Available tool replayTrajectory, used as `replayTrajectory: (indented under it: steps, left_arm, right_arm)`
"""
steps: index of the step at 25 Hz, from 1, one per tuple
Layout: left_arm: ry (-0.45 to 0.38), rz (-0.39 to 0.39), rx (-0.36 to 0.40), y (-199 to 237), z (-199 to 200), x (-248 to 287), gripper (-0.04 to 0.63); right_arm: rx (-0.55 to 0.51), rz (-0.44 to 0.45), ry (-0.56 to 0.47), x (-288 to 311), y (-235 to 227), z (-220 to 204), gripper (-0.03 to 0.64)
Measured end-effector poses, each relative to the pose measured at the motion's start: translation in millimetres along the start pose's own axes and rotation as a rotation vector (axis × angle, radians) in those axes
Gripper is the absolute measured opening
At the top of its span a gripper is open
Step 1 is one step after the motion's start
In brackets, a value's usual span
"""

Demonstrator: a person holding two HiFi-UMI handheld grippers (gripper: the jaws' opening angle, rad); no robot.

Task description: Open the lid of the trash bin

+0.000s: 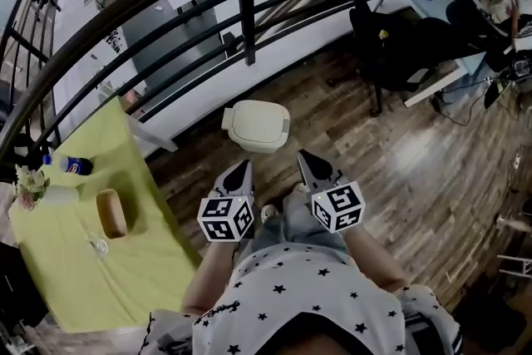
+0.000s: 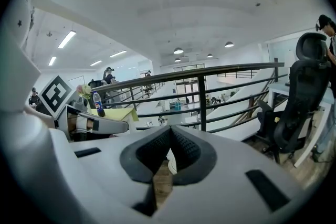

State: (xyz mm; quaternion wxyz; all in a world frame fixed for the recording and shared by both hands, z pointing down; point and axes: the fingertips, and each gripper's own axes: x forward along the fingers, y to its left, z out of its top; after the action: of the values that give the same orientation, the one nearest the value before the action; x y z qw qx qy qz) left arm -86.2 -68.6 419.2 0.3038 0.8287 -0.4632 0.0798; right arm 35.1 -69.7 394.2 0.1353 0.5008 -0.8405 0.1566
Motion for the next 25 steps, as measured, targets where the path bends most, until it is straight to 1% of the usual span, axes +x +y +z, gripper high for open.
replayTrajectory:
  steps: [5, 9, 13, 18, 22, 25]
  left_arm:
    - [-0.003, 0.040, -0.041, 15.2, -3.2, 18.1, 0.012]
    - [-0.010, 0.068, -0.056, 23.8, -2.8, 35.8, 0.012]
    - [-0.002, 0.093, -0.076, 31.8, -6.3, 53.0, 0.012]
    - [0.023, 0.113, -0.087, 45.4, -18.2, 78.4, 0.012]
    - [0.066, 0.113, -0.094, 51.3, -37.5, 93.8, 0.012]
    - [0.081, 0.127, -0.099, 59.3, -46.2, 107.0, 0.012]
  right_arm:
    - [-0.004, 0.021, 0.025, 25.8, -17.2, -9.0, -0.006]
    - [-0.031, 0.033, 0.040, 46.8, -34.5, -13.7, -0.006]
    - [-0.025, 0.047, 0.081, 66.5, -51.3, -27.9, -0.006]
    - [-0.011, 0.054, 0.122, 91.4, -68.4, -52.3, -0.008]
    - [-0.002, 0.073, 0.176, 106.6, -74.5, -82.7, -0.006]
    - [0.008, 0.074, 0.184, 119.9, -82.5, -93.5, -0.006]
